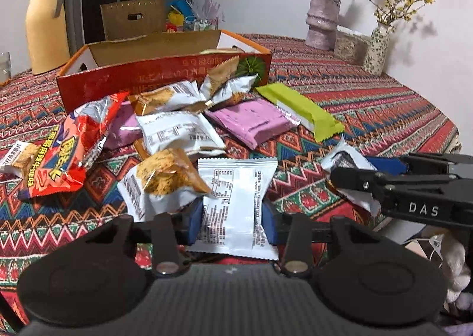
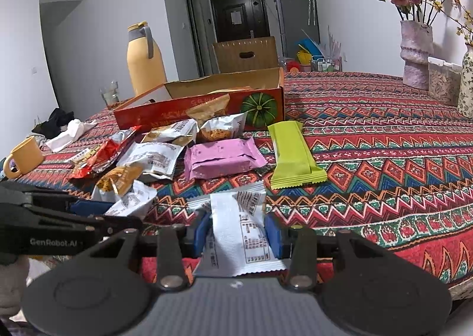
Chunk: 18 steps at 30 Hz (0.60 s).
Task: Organize snacks
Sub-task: 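Carry both white packets into the box and open the left tool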
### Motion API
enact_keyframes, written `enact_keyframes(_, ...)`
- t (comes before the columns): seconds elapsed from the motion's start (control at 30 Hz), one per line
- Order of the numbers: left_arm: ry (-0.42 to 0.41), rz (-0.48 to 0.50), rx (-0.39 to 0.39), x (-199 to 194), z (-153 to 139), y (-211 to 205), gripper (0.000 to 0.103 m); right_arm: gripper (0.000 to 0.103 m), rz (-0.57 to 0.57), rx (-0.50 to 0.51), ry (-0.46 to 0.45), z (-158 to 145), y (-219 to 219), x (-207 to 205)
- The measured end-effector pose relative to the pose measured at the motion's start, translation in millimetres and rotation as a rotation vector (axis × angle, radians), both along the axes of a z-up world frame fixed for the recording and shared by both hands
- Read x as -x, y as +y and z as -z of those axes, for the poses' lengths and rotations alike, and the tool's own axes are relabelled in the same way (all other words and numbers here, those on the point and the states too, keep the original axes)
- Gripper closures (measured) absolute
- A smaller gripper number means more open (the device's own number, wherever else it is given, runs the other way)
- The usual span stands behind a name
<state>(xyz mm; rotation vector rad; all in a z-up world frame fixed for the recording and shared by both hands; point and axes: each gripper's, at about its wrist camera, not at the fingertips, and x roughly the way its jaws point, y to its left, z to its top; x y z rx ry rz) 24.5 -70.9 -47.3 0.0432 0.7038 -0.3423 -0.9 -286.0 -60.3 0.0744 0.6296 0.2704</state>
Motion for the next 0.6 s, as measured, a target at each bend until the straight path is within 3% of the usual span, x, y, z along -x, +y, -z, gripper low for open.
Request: enact_keyframes(0.6, -0.184, -0.007, 0.031, -3.2, -40.5, -10.7, 0.061, 0.062, 0.008, 0.025, -0.049, -19.3, 12.9, -14.6)
